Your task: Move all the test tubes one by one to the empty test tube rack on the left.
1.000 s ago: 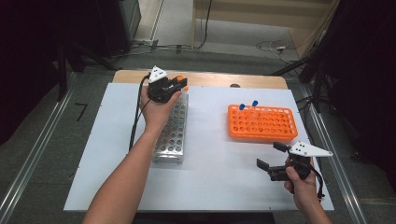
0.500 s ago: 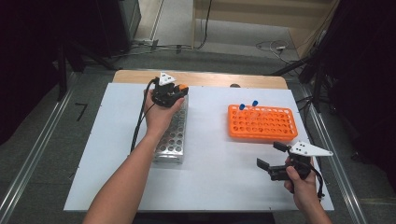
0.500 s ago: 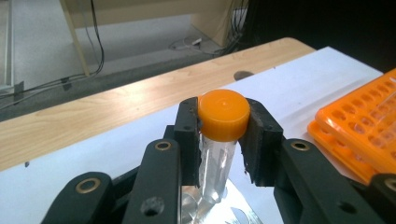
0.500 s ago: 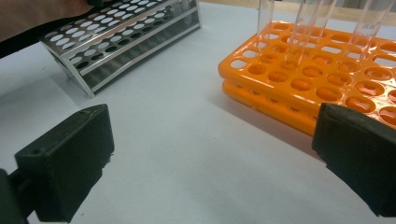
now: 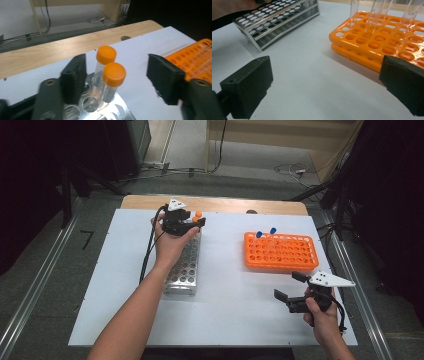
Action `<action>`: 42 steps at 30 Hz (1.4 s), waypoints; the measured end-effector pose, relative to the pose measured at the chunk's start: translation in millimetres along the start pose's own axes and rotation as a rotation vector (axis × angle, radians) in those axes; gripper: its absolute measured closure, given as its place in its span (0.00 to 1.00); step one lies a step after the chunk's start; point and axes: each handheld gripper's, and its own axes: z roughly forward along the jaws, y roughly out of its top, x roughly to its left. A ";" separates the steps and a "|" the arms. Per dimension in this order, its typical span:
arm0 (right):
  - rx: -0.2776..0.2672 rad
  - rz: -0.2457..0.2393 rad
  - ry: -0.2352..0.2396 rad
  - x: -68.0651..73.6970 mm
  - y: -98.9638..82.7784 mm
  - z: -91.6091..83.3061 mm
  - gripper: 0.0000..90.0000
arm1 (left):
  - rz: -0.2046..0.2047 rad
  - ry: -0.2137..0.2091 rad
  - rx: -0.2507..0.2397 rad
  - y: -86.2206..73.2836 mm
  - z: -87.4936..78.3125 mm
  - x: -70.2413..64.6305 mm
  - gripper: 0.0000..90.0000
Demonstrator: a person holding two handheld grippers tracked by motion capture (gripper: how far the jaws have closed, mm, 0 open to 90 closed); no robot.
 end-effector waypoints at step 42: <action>-0.015 0.017 -0.028 -3.1 7.5 4.7 0.00 | 0.063 -0.185 -0.072 -60.5 -101.2 -69.2 0.00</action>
